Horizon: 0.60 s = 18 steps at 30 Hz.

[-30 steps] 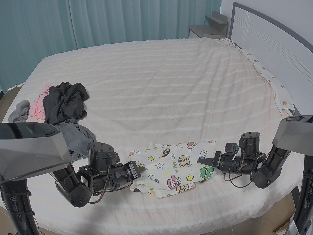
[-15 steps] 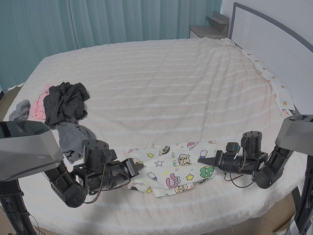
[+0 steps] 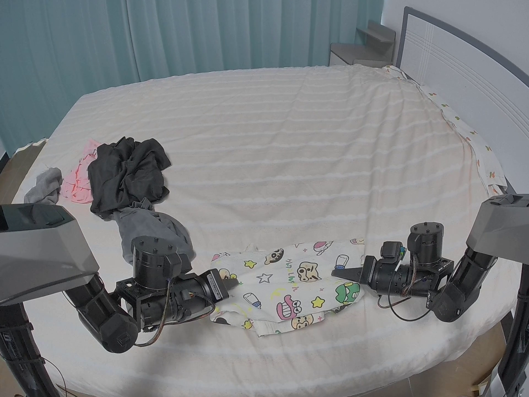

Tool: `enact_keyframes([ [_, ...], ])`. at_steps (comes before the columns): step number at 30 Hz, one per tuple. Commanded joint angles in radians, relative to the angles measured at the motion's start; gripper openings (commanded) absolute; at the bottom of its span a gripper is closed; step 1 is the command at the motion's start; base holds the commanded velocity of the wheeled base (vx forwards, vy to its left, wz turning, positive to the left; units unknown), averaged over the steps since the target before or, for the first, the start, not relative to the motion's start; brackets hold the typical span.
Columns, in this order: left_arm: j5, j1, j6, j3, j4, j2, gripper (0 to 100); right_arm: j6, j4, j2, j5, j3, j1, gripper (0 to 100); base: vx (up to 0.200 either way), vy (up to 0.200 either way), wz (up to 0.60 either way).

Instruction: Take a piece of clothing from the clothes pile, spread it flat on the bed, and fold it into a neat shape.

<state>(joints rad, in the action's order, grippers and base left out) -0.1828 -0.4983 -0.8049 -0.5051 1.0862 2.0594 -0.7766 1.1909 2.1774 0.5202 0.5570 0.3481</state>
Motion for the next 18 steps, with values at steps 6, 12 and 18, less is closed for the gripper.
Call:
enact_keyframes([
  [6, 0.002, 0.000, 0.000, 0.076, 0.000, -0.041, 0, -0.003, 0.001, -0.030, 0.000, -0.031, 0.042, 0, 0.000, 0.200, 0.00],
  [12, 0.003, 0.004, 0.003, 0.108, 0.000, -0.035, 0, -0.003, 0.001, -0.036, -0.002, -0.046, 0.045, 0, 0.000, 0.100, 0.00],
  [18, 0.016, 0.003, 0.007, 0.106, 0.000, -0.024, 0, -0.003, 0.000, -0.034, -0.002, -0.062, 0.045, 0, 0.000, 0.000, 0.00],
])
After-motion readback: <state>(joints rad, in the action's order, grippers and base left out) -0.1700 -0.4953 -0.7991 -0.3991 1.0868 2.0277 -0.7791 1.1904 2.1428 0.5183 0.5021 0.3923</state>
